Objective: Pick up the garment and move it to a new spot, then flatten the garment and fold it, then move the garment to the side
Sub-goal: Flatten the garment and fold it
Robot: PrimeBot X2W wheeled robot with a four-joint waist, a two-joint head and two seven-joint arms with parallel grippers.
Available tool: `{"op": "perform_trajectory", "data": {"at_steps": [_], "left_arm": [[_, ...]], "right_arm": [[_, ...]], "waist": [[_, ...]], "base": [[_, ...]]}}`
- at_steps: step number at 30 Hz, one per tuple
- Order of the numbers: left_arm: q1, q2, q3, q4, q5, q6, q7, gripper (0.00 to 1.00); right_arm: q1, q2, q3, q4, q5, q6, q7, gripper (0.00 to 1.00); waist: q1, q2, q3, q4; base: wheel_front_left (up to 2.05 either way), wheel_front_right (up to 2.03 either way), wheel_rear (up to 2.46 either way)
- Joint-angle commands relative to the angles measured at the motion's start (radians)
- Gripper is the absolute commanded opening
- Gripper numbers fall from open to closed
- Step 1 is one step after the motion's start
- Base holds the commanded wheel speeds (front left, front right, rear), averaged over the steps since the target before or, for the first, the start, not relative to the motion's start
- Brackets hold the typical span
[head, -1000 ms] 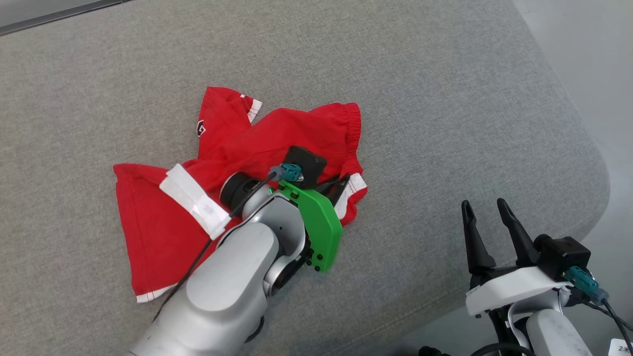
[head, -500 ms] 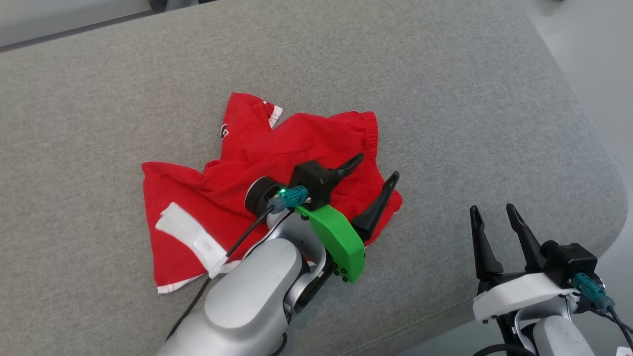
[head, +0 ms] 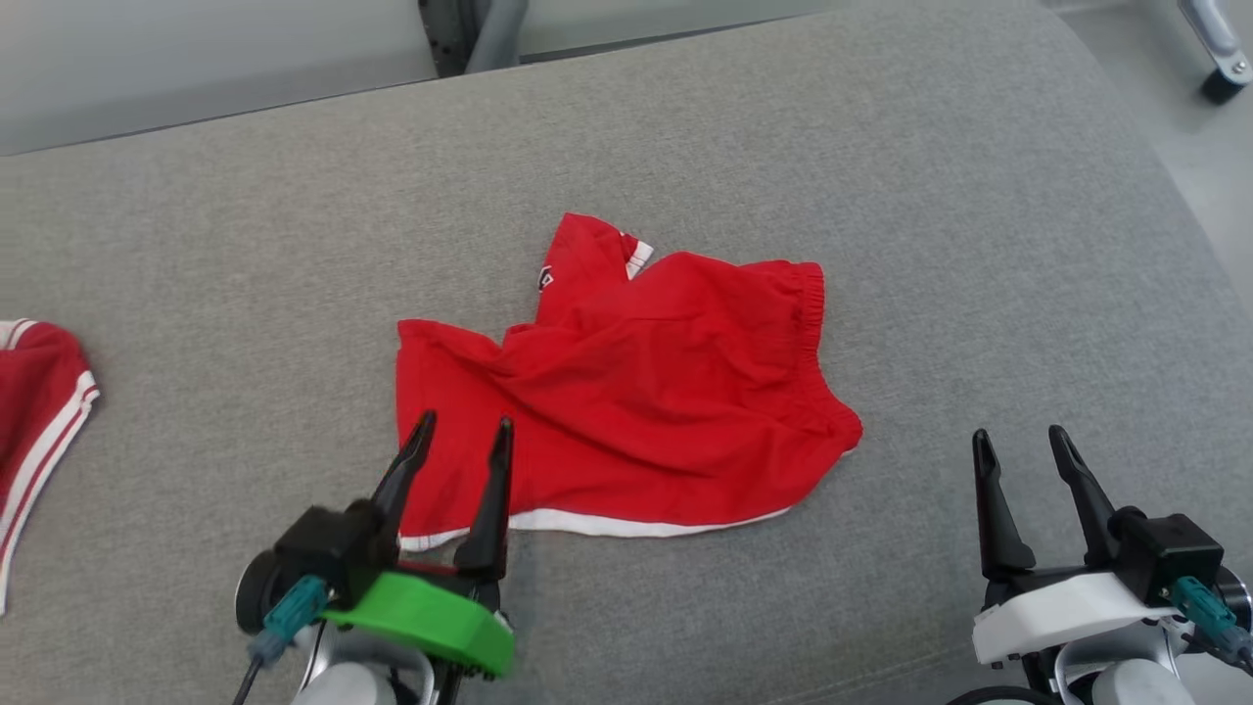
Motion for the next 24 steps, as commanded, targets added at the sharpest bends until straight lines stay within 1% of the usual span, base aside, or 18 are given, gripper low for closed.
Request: {"op": "perform_trajectory", "data": {"at_steps": [1,2,4,6,9,11,13,14,19,24], "left_arm": [[0.048,0.005,0.02,-0.018,0.026,0.01,-0.01,1.0],[0.076,0.008,0.043,-0.025,0.033,0.016,-0.012,1.0],[0.122,0.005,0.098,-0.05,0.086,0.017,-0.012,1.0],[0.189,-0.027,0.162,-0.067,0.112,-0.001,-0.012,1.0],[0.27,-0.053,0.249,-0.063,0.179,-0.047,-0.012,1.0],[0.318,-0.089,0.305,-0.064,0.213,-0.083,-0.012,1.0],[0.366,-0.108,0.355,-0.051,0.256,-0.118,-0.011,1.0],[0.366,-0.108,0.355,-0.051,0.256,-0.118,-0.011,1.0],[0.446,-0.187,0.491,-0.044,0.334,-0.193,-0.011,1.0],[0.497,-0.245,0.626,-0.07,0.402,-0.247,-0.011,1.0]], "right_arm": [[0.023,-0.007,-0.009,-0.01,-0.011,-0.001,-0.001,1.0],[0.03,-0.01,-0.014,-0.013,-0.014,-0.001,-0.001,1.0],[0.043,-0.02,-0.017,-0.017,-0.02,-0.001,-0.001,1.0],[0.057,-0.027,-0.016,-0.016,-0.024,-0.001,-0.001,1.0],[0.077,-0.041,-0.019,-0.011,-0.032,-0.001,-0.001,1.0],[0.088,-0.046,-0.022,-0.008,-0.032,-0.001,-0.001,1.0],[0.097,-0.052,-0.021,0.0,-0.038,-0.001,-0.001,1.0],[0.097,-0.052,-0.021,0.0,-0.038,-0.001,-0.001,1.0],[0.126,-0.061,-0.022,0.019,-0.049,-0.001,-0.001,1.0],[0.151,-0.061,-0.038,0.042,-0.061,-0.001,-0.001,1.0]], "waist": [[0.0,0.0001,-0.044,0.058],[0.0,0.0001,-0.05,0.069],[0.0,0.0001,-0.063,0.09],[0.0,0.0001,-0.078,0.107],[0.0,0.0001,-0.101,0.126],[0.0,0.0001,-0.113,0.136],[0.0,0.0001,-0.126,0.143],[0.0,0.0001,-0.126,0.143],[0.0,0.0001,-0.15,0.155],[0.0,0.0001,-0.171,0.159]], "base": [[0.0,0.0,0.0],[0.0,0.0,0.0],[0.0,0.0,0.0],[0.0,0.0,0.0],[0.0,0.0,0.0],[0.0,0.0,0.0],[0.0,0.0,0.0],[0.0,0.0,0.0],[0.0,0.0,0.0],[0.0,0.0,0.0]]}}
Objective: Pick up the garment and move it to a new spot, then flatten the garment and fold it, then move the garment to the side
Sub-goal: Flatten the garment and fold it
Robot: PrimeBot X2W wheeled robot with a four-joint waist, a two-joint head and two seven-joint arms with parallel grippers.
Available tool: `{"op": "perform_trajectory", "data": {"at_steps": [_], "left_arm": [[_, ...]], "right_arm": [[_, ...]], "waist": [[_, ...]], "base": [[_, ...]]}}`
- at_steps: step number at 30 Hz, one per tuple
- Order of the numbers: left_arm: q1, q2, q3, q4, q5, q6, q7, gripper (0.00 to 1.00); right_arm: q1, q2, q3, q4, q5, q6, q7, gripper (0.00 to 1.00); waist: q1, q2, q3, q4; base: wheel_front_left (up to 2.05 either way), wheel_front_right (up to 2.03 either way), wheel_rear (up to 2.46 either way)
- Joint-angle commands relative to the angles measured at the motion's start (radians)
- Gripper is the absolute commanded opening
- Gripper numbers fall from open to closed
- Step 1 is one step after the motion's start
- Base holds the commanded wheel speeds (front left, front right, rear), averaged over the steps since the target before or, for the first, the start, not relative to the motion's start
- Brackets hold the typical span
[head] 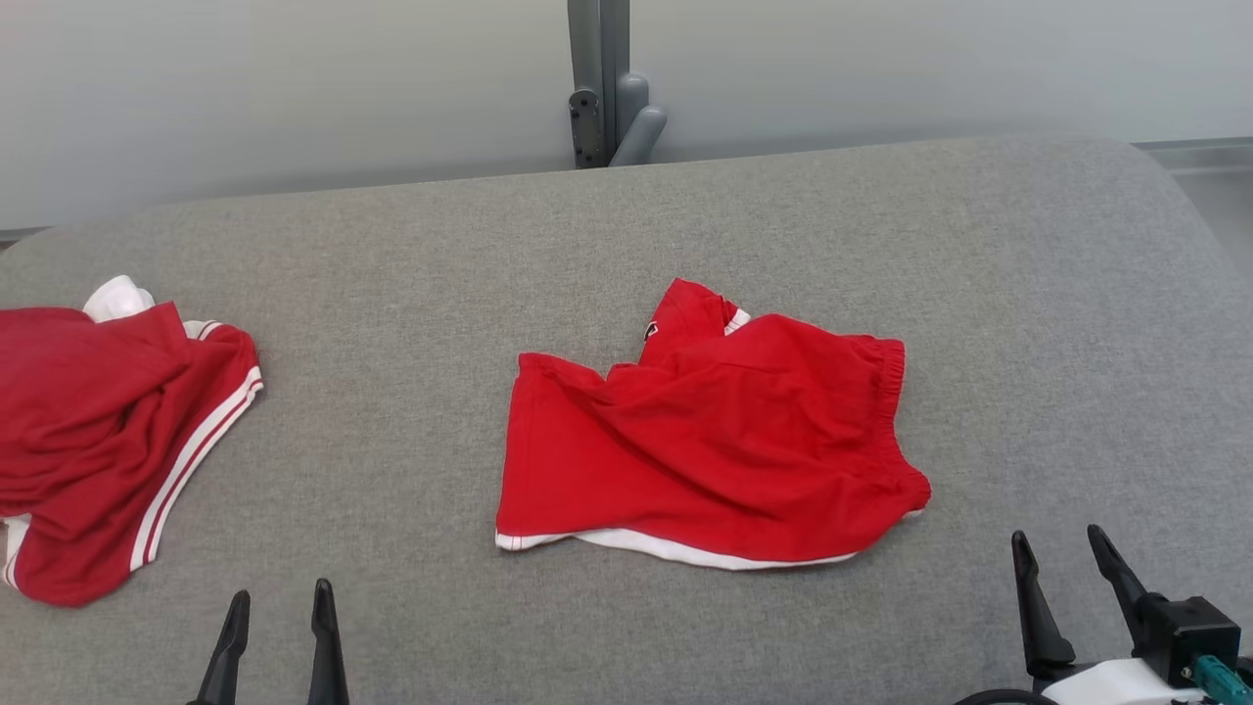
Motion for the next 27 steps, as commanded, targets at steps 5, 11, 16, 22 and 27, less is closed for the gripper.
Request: {"op": "perform_trajectory", "data": {"at_steps": [5,11,16,22,27], "left_arm": [[0.047,-0.022,0.065,-0.005,0.044,-0.044,0.0,1.0],[0.058,-0.03,0.096,0.003,0.06,-0.073,0.0,1.0],[0.069,-0.03,0.082,0.033,0.023,-0.091,0.0,1.0],[0.06,-0.03,0.064,0.046,0.024,-0.1,0.0,1.0],[0.051,-0.03,0.051,0.049,0.023,-0.101,0.0,1.0]], "right_arm": [[0.017,0.009,-0.006,0.005,-0.011,-0.001,-0.001,1.0],[0.005,0.013,-0.005,-0.002,-0.014,-0.001,-0.001,1.0],[-0.007,0.012,-0.001,-0.005,-0.013,-0.001,-0.001,1.0],[-0.024,0.006,0.009,-0.003,-0.008,-0.001,-0.001,1.0],[-0.033,0.0,0.018,-0.005,-0.004,-0.001,-0.001,1.0]], "waist": [[0.0001,0.0002,-0.024,-0.005],[0.0001,0.0002,-0.035,-0.008],[0.0001,0.0002,-0.037,-0.01],[0.0001,0.0002,-0.033,-0.008],[0.0001,0.0002,-0.031,-0.004]], "base": [[0.0,0.0,0.0],[0.0,0.0,0.0],[0.0,0.0,0.0],[0.0,0.0,0.0],[0.0,0.0,0.0]]}}
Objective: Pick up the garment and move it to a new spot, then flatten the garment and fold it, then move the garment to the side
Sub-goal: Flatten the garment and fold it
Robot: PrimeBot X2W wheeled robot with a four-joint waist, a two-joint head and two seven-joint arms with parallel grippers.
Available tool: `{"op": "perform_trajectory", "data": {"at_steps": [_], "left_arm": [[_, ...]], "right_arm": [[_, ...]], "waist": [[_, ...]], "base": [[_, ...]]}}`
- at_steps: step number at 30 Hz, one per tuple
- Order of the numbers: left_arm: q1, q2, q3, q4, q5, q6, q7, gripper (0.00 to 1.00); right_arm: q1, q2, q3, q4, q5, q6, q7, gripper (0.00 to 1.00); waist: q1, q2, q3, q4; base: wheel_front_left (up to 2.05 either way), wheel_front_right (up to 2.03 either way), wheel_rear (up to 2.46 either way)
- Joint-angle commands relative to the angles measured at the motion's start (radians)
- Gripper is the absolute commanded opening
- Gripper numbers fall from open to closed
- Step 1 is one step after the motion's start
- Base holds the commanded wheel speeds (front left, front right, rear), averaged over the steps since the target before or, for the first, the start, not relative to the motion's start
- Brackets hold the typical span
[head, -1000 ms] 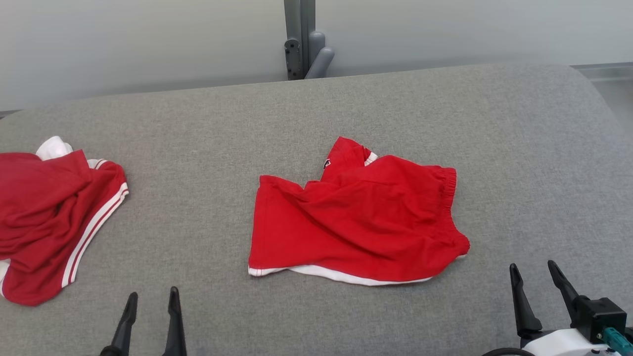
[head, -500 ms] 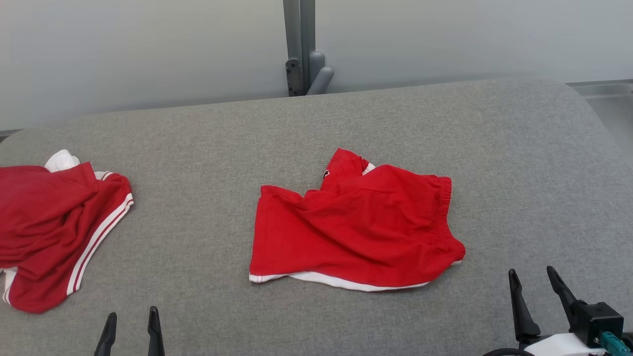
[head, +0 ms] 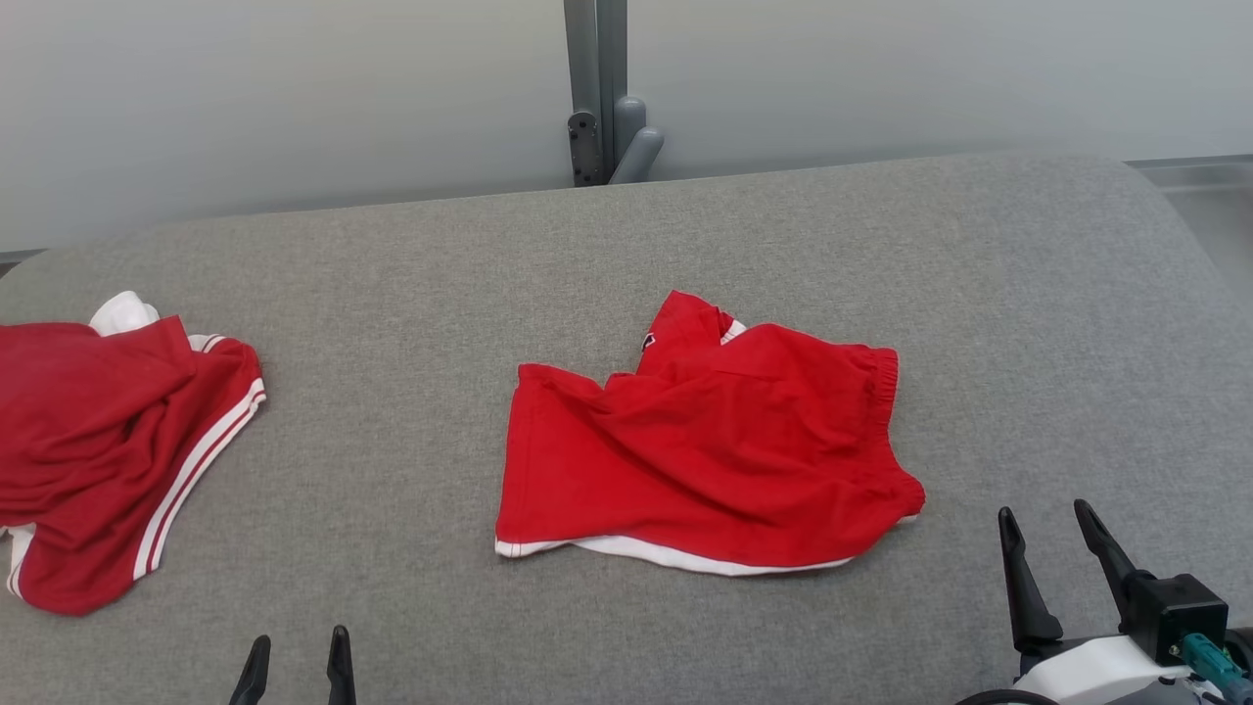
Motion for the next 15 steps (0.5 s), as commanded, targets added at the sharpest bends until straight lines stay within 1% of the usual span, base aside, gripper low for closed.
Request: {"op": "perform_trajectory", "data": {"at_steps": [1,7,9,11,13,15], "left_arm": [[-0.001,0.001,-0.006,0.0,0.002,-0.003,0.0,1.0],[-0.001,0.001,-0.012,0.006,-0.001,-0.003,0.0,1.0],[0.0,0.001,-0.015,0.01,-0.003,-0.003,0.0,1.0],[-0.006,0.01,-0.067,0.042,-0.019,-0.003,0.0,1.0],[-0.038,0.034,-0.118,0.068,-0.03,-0.003,0.0,1.0],[-0.066,0.064,-0.179,0.127,-0.034,-0.002,0.006,1.0]], "right_arm": [[-0.005,-0.005,0.002,-0.004,0.007,-0.001,-0.001,1.0],[-0.01,-0.005,0.009,-0.006,0.009,-0.001,-0.001,1.0],[-0.012,-0.011,0.025,-0.001,0.011,-0.001,-0.001,1.0],[-0.023,-0.042,0.071,0.027,0.023,-0.001,-0.001,1.0],[-0.049,-0.083,0.112,0.061,0.027,-0.001,-0.001,1.0],[-0.075,-0.125,0.17,0.116,0.031,-0.001,-0.001,1.0]], "waist": [[0.0,0.0,0.0,0.003],[0.0,0.0,-0.001,0.007],[0.0,0.0,0.001,0.008],[0.0,0.0,0.01,0.007],[0.0,0.0,0.02,0.009],[0.0,0.0,0.03,0.01]], "base": [[0.0,0.0,0.0],[0.0,0.0,0.0],[0.0,0.0,0.0],[0.0,0.0,0.0],[0.0,0.0,0.0],[0.0,0.0,0.0]]}}
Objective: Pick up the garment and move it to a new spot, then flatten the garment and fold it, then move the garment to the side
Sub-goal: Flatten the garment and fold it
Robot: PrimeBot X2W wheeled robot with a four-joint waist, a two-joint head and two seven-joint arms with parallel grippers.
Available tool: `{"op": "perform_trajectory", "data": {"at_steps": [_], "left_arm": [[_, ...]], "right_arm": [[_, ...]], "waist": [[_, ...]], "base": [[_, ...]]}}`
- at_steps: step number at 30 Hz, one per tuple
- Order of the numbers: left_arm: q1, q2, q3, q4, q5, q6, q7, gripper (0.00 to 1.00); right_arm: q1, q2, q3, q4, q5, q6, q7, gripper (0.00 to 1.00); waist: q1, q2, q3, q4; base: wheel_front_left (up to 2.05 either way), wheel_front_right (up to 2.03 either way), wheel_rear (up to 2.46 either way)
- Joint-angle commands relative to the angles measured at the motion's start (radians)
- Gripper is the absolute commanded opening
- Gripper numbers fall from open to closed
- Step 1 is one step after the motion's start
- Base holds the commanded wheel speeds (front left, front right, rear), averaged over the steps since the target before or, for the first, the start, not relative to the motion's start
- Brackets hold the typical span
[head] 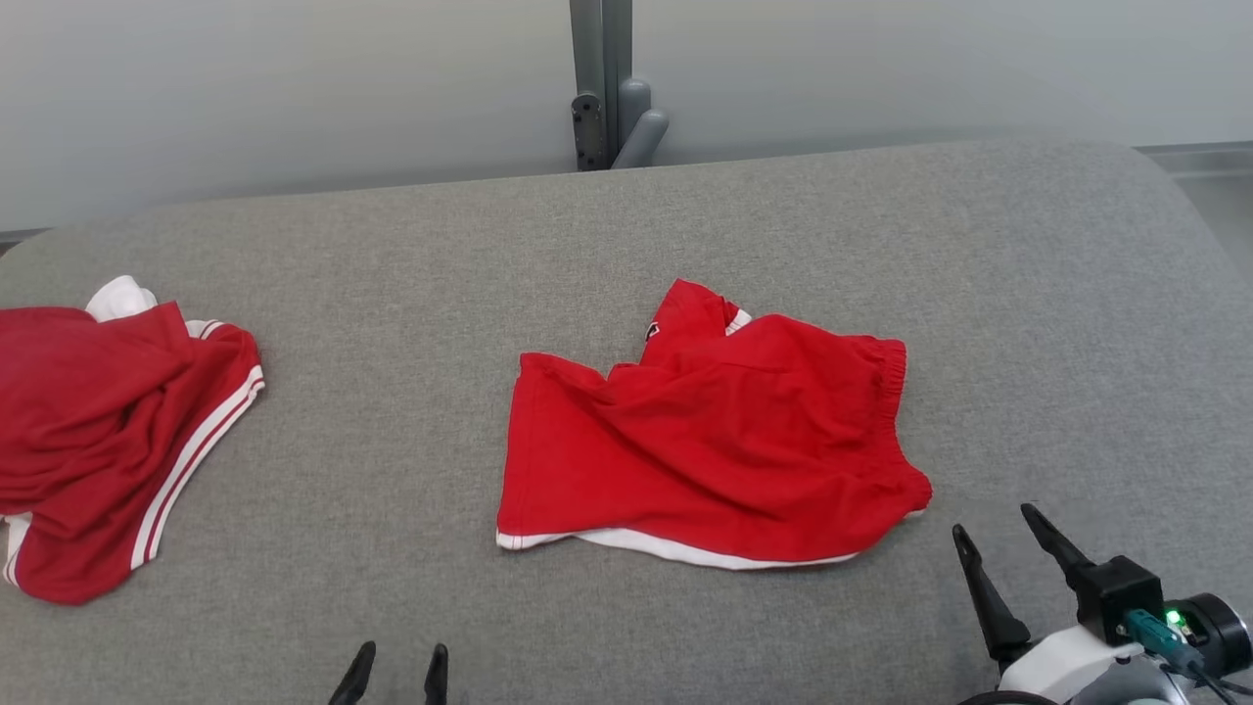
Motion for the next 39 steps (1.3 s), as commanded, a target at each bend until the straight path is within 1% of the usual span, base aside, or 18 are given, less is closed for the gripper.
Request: {"op": "perform_trajectory", "data": {"at_steps": [1,4,10,14,19,23,27,31,35,39], "left_arm": [[-0.038,0.02,-0.029,0.028,-0.014,0.0,0.007,1.0],[-0.121,0.04,-0.084,0.088,-0.032,0.0,0.035,1.0],[-0.271,0.056,-0.17,0.187,-0.071,0.0,0.065,1.0],[-0.338,0.068,-0.215,0.254,-0.099,0.0,0.066,1.0],[-0.393,0.082,-0.252,0.306,-0.137,0.0,0.047,1.0],[-0.422,0.095,-0.294,0.334,-0.166,0.0,0.036,1.0],[-0.45,0.102,-0.33,0.355,-0.2,0.0,0.028,1.0],[-0.474,0.122,-0.357,0.373,-0.226,0.0,0.019,1.0],[-0.49,0.125,-0.387,0.372,-0.259,0.0,0.015,1.0],[-0.506,0.149,-0.448,0.357,-0.305,0.0,0.015,1.0]], "right_arm": [[-0.031,-0.024,0.027,0.03,0.011,-0.001,-0.001,1.0],[-0.094,-0.087,0.131,0.117,0.037,-0.001,0.007,1.0],[-0.242,-0.176,0.353,0.225,0.115,-0.001,0.013,1.0],[-0.316,-0.213,0.465,0.277,0.177,-0.001,0.007,1.0],[-0.378,-0.235,0.552,0.308,0.233,-0.001,0.001,1.0],[-0.414,-0.244,0.599,0.31,0.262,-0.001,-0.003,1.0],[-0.422,-0.256,0.613,0.287,0.279,-0.001,-0.003,1.0],[-0.421,-0.265,0.621,0.269,0.285,-0.001,-0.003,1.0],[-0.419,-0.269,0.624,0.26,0.291,-0.001,-0.003,0.96],[-0.416,-0.274,0.63,0.251,0.293,-0.001,-0.003,0.94]], "waist": [[0.0001,0.0,0.013,0.001],[0.0001,0.0,0.045,0.001],[0.0001,0.0,0.104,-0.004],[0.0001,0.0,0.12,-0.005],[0.0001,0.0,0.131,-0.006],[0.0001,0.0,0.135,-0.002],[0.0001,0.0,0.139,0.003],[0.0001,0.0,0.142,0.004],[0.0001,0.0,0.143,0.001],[0.0001,0.0,0.146,-0.004]], "base": [[0.0,0.0,0.0],[0.0,0.0,0.0],[0.0,0.0,0.0],[0.0,0.0,0.0],[0.0,0.0,0.0],[0.0,0.0,0.0],[0.0,0.0,0.0],[0.0,0.0,0.0],[0.0,0.0,0.0],[0.0,0.0,0.0]]}}
